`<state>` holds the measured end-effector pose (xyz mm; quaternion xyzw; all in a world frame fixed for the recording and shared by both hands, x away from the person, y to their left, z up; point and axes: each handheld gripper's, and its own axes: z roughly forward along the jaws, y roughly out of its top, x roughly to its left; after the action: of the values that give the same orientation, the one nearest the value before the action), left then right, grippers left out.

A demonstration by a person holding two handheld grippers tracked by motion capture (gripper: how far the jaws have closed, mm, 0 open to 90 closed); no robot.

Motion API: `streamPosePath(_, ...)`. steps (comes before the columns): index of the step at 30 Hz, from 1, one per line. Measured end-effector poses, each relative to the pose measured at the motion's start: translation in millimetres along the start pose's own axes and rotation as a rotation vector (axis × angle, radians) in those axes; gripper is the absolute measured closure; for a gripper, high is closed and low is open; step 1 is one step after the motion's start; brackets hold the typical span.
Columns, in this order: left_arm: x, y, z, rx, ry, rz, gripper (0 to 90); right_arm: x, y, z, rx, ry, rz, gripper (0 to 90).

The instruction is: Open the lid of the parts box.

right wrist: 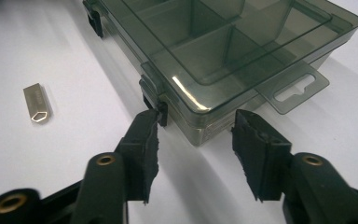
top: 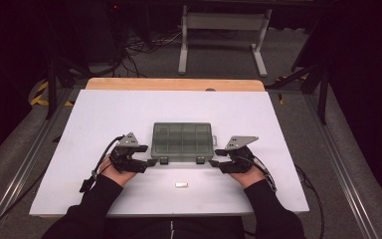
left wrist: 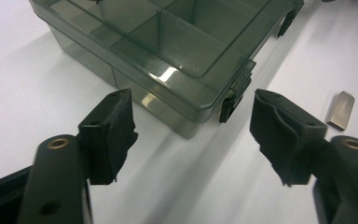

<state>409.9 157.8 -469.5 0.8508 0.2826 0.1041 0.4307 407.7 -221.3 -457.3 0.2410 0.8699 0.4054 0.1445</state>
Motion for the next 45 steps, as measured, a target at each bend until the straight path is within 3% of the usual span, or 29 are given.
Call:
streamPosePath(8,-2.3,-1.4,1.4,0.048,0.049,0.032,43.8,-1.0,-1.2,1.4,0.009,-0.016,-0.003,61.6)
streamPosePath(22,-4.4,-2.0,1.4,0.051,0.046,0.054,62.2,-1.0,-2.0,3.2,0.011,-0.022,-0.003,67.1)
streamPosePath(33,-6.1,-1.9,3.7,0.076,0.027,0.064,66.3,-0.9,-2.2,3.3,0.010,-0.022,-0.002,67.1)
streamPosePath(36,-9.1,-1.5,5.0,0.085,0.046,0.083,65.5,-0.3,-2.2,3.3,0.012,-0.026,-0.006,67.2)
streamPosePath(45,-8.1,-1.6,5.0,0.079,0.036,0.072,65.6,0.1,-2.3,3.4,0.011,-0.028,-0.009,67.2)
